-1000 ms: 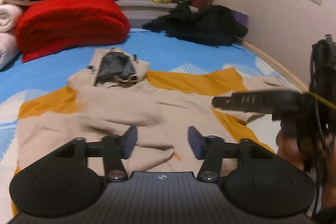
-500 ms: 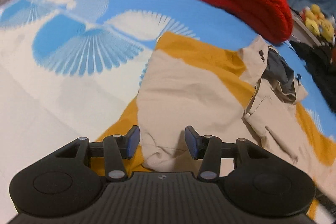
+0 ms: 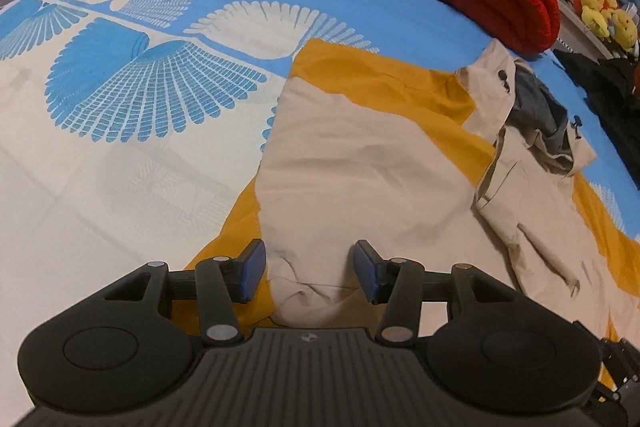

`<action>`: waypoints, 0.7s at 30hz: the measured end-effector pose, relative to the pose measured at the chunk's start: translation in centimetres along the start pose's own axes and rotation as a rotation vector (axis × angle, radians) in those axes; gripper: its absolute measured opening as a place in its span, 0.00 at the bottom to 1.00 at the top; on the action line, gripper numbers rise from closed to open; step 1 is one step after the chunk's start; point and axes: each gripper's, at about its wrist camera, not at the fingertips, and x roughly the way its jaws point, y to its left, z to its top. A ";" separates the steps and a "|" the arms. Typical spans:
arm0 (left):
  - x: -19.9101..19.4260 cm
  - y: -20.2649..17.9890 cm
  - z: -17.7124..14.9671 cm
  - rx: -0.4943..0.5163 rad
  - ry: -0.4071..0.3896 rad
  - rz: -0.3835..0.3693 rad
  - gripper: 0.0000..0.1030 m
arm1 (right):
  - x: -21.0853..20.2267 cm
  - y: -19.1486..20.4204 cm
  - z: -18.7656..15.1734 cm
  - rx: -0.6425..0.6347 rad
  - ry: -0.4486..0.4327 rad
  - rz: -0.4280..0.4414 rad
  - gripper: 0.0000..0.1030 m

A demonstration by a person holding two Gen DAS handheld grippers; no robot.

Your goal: Fold large clothes

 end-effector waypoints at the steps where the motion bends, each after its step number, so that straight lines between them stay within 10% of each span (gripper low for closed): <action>1: 0.1 0.1 0.0 -0.004 0.005 0.002 0.52 | 0.1 0.3 0.1 -0.018 0.001 -0.004 0.35; 5: 0.4 0.2 -0.1 -0.007 0.013 0.011 0.52 | -0.2 -0.6 0.3 0.033 -0.036 -0.023 0.02; 11: 0.6 -0.1 -0.5 0.025 0.020 0.011 0.52 | -4.7 -8.9 -3.5 0.898 -0.289 0.002 0.02; 14: 1.0 -0.2 -0.7 0.032 0.027 0.028 0.53 | -3.3 -10.6 -6.4 1.154 -0.128 0.010 0.04; 17: 1.3 -0.2 -0.8 0.031 0.033 0.031 0.56 | -1.9 -11.0 -7.8 1.214 -0.006 0.005 0.12; 21: 1.8 -0.4 -0.7 0.038 0.037 0.036 0.60 | -2.8 -9.2 -4.3 0.879 -0.014 -0.114 0.27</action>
